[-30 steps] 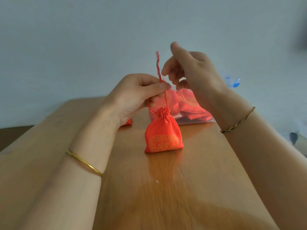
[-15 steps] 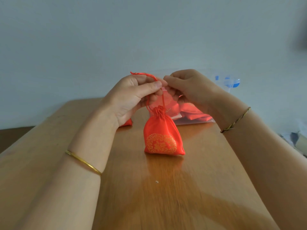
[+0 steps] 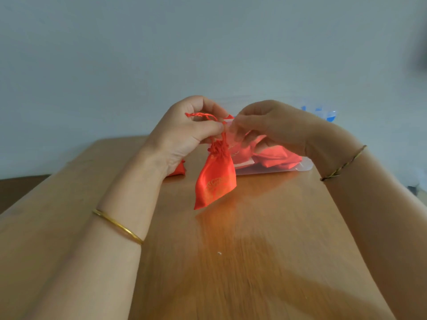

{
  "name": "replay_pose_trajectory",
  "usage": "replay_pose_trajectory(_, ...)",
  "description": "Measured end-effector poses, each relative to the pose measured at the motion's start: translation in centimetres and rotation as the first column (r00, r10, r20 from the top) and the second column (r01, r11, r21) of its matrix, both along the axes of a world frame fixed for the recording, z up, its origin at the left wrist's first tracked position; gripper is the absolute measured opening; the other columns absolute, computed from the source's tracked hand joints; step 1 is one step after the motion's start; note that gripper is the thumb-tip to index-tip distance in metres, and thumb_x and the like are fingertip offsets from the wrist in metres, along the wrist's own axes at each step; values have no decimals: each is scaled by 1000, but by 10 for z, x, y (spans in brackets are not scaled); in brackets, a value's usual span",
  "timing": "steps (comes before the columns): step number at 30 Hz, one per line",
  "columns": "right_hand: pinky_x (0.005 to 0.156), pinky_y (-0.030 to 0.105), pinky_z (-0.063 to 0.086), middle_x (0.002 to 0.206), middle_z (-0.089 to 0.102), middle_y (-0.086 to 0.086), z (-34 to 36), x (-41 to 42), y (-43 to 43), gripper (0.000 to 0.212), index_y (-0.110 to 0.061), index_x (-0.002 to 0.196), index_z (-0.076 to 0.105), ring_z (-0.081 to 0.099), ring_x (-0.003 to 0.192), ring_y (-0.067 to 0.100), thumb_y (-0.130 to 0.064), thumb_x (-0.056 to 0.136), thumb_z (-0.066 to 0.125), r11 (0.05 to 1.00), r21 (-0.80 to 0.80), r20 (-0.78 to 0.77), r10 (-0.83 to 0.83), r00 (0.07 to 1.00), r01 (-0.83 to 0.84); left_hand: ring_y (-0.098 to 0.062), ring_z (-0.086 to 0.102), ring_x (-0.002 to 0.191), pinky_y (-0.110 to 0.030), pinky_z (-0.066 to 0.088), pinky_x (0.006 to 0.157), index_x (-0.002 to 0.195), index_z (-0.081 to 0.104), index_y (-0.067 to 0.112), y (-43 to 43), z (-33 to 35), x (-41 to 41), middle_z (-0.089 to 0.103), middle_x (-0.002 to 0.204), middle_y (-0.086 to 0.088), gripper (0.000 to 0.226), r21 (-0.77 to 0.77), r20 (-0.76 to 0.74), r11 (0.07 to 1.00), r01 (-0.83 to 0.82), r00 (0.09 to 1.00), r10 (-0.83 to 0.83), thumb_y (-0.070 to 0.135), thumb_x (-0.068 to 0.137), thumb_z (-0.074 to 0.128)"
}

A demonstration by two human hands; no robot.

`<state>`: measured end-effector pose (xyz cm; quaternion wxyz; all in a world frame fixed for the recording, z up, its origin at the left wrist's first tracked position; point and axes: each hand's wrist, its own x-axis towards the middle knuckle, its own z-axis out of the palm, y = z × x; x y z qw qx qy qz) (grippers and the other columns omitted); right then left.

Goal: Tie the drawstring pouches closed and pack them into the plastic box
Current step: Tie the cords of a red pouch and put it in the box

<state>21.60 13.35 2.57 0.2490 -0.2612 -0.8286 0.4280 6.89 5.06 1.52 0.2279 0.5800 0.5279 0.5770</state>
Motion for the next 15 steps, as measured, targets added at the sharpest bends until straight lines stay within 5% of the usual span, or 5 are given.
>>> replay_pose_trajectory(6, 67, 29, 47, 84, 62, 7, -23, -14, 11, 16, -12, 89, 59, 57, 77, 22, -10, 96, 44, 959, -248, -230, 79, 970, -137, -5, 60, 76, -18, 45, 72, 92, 61, 22, 3, -3, -1, 65, 81, 6, 23, 210, -381, 977, -42, 917, 121, 9, 74, 59)
replay_pose_trajectory(10, 65, 26, 43, 92, 60, 9, -28, -16, 15, 14, -12, 99, 61, 53, 76, 17, -16, 93, 49, 921, -309, -240, 165, 957, -236, -2, 61, 75, -16, 44, 71, 96, 63, 21, 6, -6, -4, 66, 79, 8, 27, 303, -400, 948, -101, 889, 223, 3, 77, 62)
replay_pose_trajectory(15, 54, 17, 42, 81, 64, 1, -28, -17, 12, 13, -15, 86, 63, 57, 65, 10, -15, 92, 51, 929, -283, -250, 170, 953, -239, -4, 62, 75, -14, 45, 70, 96, 66, 19, 7, -6, -5, 69, 82, 0, 25, 345, -368, 929, -133, 892, 264, 1, 79, 63)
